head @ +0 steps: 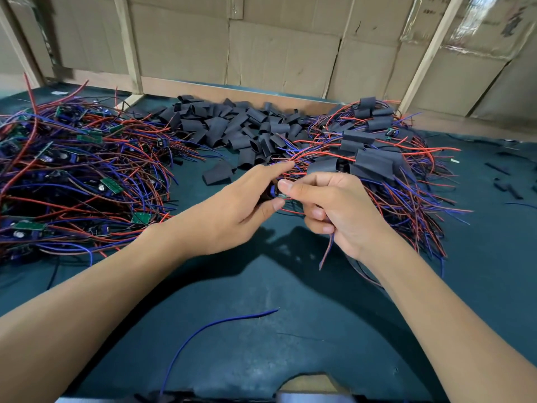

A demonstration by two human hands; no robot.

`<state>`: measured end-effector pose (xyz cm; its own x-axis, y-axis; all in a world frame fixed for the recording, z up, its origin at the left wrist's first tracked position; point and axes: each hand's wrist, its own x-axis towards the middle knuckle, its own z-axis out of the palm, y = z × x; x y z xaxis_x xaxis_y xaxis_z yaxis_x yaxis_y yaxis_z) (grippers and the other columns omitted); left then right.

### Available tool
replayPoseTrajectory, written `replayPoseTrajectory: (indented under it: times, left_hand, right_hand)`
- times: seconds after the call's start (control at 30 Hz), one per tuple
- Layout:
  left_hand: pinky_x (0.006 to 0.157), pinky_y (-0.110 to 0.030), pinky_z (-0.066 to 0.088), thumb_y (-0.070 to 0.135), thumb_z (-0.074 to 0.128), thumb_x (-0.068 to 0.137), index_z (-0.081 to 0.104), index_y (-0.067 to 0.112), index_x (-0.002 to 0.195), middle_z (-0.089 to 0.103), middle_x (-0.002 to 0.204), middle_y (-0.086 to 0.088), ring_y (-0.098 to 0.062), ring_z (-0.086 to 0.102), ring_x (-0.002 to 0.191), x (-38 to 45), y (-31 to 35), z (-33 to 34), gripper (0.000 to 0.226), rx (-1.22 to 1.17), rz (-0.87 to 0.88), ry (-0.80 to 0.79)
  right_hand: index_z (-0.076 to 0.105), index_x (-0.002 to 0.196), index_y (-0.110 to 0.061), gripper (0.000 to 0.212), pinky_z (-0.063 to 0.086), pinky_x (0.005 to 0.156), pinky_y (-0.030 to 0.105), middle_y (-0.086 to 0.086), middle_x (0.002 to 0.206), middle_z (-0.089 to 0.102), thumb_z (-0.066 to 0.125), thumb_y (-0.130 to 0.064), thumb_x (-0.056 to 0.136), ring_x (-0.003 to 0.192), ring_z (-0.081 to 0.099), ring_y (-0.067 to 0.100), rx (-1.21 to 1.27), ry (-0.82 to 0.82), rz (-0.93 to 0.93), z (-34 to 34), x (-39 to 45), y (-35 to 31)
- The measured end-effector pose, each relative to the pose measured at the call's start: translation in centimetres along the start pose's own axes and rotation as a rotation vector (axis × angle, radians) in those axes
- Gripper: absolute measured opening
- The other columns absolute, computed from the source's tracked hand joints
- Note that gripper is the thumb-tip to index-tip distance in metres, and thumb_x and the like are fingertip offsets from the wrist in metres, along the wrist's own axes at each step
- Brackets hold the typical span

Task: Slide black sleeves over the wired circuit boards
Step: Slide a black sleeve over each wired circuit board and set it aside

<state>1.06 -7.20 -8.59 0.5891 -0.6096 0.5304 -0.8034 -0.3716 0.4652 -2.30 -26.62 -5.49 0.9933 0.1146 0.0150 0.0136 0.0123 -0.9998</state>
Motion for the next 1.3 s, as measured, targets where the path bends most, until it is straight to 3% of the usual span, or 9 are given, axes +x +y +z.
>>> replayPoseTrajectory:
  times: [0.2, 0.33, 0.47, 0.7, 0.83, 1.0, 1.1, 1.2, 1.3]
  left_hand:
    - [0.106, -0.02, 0.037, 0.023, 0.048, 0.103, 0.029, 0.01, 0.155, 0.053, 0.134, -0.003, -0.007, 0.049, 0.123, 0.2, 0.4, -0.6, 0.057, 0.063, 0.05, -0.025]
    - [0.1, -0.026, 0.044, 0.012, 0.053, 0.102, 0.03, 0.005, 0.154, 0.057, 0.125, -0.008, -0.019, 0.057, 0.112, 0.0, 0.4, -1.1, 0.057, 0.148, 0.123, -0.061]
    - [0.096, -0.039, 0.049, 0.006, 0.057, 0.1, 0.028, -0.003, 0.152, 0.059, 0.115, -0.015, -0.027, 0.06, 0.105, 0.0, 0.2, -1.2, 0.06, 0.247, 0.189, -0.095]
    - [0.089, -0.04, 0.051, 0.004, 0.057, 0.099, 0.028, -0.006, 0.152, 0.055, 0.106, -0.014, -0.026, 0.057, 0.095, 0.0, 0.3, -0.8, 0.061, 0.283, 0.191, -0.117]
    - [0.088, -0.032, 0.047, 0.011, 0.05, 0.102, 0.03, -0.006, 0.151, 0.052, 0.105, -0.009, -0.019, 0.052, 0.091, 0.1, 0.4, -0.5, 0.056, 0.323, 0.217, -0.12]
    - [0.084, -0.042, 0.053, 0.007, 0.05, 0.102, 0.031, 0.003, 0.154, 0.055, 0.111, -0.005, -0.024, 0.06, 0.094, -0.1, 0.1, -0.6, 0.055, 0.306, 0.183, -0.102]
    - [0.095, -0.034, 0.052, 0.008, 0.049, 0.103, 0.024, 0.018, 0.158, 0.052, 0.14, 0.01, -0.012, 0.061, 0.115, -0.3, 0.1, -0.9, 0.061, 0.198, 0.104, -0.083]
    - [0.088, -0.002, 0.039, 0.013, 0.051, 0.101, 0.011, 0.032, 0.158, 0.039, 0.126, 0.043, 0.013, 0.053, 0.097, -0.3, 0.0, -1.0, 0.072, 0.135, 0.036, -0.101]
    - [0.08, -0.014, 0.042, 0.026, 0.059, 0.098, -0.007, 0.043, 0.156, 0.046, 0.108, 0.047, 0.002, 0.057, 0.087, -0.1, -0.1, -0.9, 0.089, 0.104, -0.021, -0.103]
  right_hand:
    - [0.07, 0.089, 0.0, 0.019, 0.018, 0.039, 0.02, -0.009, 0.051, 0.049, 0.079, -0.015, 0.084, 0.047, 0.024, 0.01, 0.023, -0.049, -0.01, -0.4, 0.1, 0.1]
    - [0.074, 0.084, -0.006, 0.009, 0.023, 0.039, 0.02, -0.008, 0.057, 0.061, 0.078, -0.014, 0.086, 0.048, 0.029, 0.012, -0.016, -0.066, -0.055, -0.1, 0.0, 0.6]
    - [0.079, 0.082, -0.017, 0.006, 0.026, 0.039, 0.02, -0.011, 0.051, 0.054, 0.079, -0.017, 0.088, 0.043, 0.034, 0.011, -0.156, 0.024, -0.167, 0.4, 0.0, 1.2]
    - [0.078, 0.086, -0.014, 0.006, 0.031, 0.038, 0.017, -0.012, 0.048, 0.053, 0.08, -0.02, 0.087, 0.04, 0.039, 0.008, -0.294, 0.066, -0.172, 0.4, 0.0, 1.4]
    - [0.071, 0.075, -0.01, 0.014, 0.024, 0.039, 0.019, 0.0, 0.052, 0.043, 0.078, -0.017, 0.084, 0.044, 0.033, 0.016, -0.249, 0.102, -0.043, 0.5, 0.1, 1.5]
    - [0.071, 0.081, -0.014, 0.008, 0.024, 0.04, 0.018, 0.011, 0.069, 0.051, 0.073, -0.02, 0.084, 0.051, 0.038, 0.018, -0.218, 0.01, -0.055, 0.6, -0.3, 1.1]
    - [0.074, 0.093, -0.023, 0.007, 0.032, 0.04, 0.012, -0.01, 0.073, 0.067, 0.077, -0.024, 0.086, 0.05, 0.05, 0.003, -0.305, 0.016, -0.142, 0.8, -0.5, 1.0]
    - [0.077, 0.101, -0.031, 0.014, 0.039, 0.051, 0.005, -0.023, 0.073, 0.07, 0.078, -0.028, 0.088, 0.055, 0.06, -0.007, -0.441, 0.031, -0.269, 0.8, -0.5, 1.2]
    - [0.078, 0.109, -0.031, 0.021, 0.043, 0.064, 0.008, -0.021, 0.085, 0.074, 0.078, -0.027, 0.088, 0.065, 0.063, -0.008, -0.525, 0.076, -0.296, 0.8, -0.5, 1.4]
